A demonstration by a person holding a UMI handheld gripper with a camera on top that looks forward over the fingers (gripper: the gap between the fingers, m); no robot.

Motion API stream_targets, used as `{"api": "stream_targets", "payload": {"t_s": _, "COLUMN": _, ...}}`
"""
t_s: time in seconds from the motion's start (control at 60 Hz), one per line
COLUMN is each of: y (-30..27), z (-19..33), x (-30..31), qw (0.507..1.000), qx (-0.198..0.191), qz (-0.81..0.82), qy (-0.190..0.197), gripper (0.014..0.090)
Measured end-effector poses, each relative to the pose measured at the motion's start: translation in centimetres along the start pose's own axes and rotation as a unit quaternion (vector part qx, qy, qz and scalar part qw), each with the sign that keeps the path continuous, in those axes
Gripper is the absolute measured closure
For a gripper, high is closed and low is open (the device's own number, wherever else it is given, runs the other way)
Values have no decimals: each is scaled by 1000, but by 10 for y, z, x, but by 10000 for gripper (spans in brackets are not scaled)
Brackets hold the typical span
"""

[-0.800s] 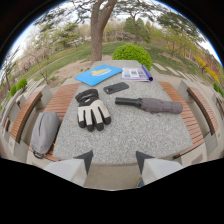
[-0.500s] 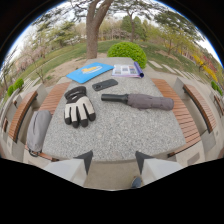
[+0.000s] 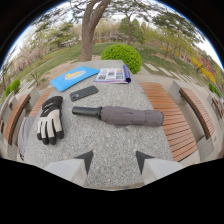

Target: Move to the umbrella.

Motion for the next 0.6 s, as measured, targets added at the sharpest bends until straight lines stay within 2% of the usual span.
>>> {"api": "stream_targets", "payload": {"t_s": 0.3, "y": -38, "z": 63, "x": 14, "qw": 1000, "qx": 11, "qz": -7, "qy": -9, "gripper": 202}}
{"api": "stream_targets", "payload": {"t_s": 0.6, "y": -50, "z": 98, "x": 22, "qw": 1000, "qx": 11, "qz": -6, "qy": -7, "gripper": 205}}
